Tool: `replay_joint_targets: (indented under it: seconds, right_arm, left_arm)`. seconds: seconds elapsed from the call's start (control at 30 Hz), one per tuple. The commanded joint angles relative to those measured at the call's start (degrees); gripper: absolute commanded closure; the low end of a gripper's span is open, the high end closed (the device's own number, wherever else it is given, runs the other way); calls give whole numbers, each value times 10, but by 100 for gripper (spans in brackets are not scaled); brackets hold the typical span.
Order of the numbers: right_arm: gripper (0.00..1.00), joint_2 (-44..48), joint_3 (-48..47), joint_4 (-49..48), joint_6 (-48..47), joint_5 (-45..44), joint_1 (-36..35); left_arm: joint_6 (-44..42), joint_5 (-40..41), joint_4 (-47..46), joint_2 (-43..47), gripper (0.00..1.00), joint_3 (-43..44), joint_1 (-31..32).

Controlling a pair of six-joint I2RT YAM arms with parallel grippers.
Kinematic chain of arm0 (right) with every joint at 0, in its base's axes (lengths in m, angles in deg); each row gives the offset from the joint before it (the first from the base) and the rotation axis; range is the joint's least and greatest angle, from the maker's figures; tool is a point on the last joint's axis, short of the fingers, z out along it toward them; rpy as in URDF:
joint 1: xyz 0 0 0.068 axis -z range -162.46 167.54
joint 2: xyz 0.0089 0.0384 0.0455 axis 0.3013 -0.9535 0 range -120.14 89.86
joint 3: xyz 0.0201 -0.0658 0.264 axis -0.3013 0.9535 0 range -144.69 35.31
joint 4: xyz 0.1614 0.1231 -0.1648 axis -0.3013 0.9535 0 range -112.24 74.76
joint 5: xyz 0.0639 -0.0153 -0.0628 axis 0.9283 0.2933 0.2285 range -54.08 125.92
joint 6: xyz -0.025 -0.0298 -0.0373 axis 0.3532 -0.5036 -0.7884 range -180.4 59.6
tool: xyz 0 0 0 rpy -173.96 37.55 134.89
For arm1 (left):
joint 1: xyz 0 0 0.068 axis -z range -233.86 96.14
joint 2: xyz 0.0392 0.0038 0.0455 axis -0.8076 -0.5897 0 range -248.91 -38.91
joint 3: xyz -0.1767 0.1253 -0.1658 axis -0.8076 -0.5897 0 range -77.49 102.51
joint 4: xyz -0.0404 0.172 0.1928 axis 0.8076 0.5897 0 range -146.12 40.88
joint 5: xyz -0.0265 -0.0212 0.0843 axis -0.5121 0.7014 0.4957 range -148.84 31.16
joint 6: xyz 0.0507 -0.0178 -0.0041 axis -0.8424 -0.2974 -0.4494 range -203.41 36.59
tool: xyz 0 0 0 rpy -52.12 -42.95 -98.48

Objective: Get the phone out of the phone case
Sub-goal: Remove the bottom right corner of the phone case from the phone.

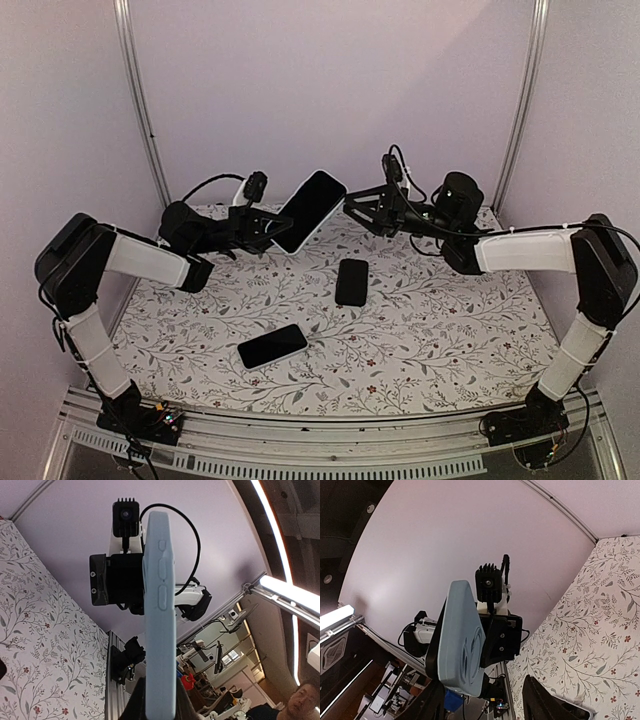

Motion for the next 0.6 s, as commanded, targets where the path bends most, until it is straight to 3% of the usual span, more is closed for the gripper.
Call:
replay_joint_targets:
  seconds: [0.0,0.4,0.57]
  right_arm:
    - [45,-30,-20,63,11,-5,1]
    - [45,-45,-48,189,-16,-27,0]
    - [45,-46,-49,215,-27,-40,0]
  left_arm:
    - [-53,-48,-54,51,100,38,32]
    - [-205,-90,152,111,100,69,47]
    - [-218,-100,166,122,100,73,59]
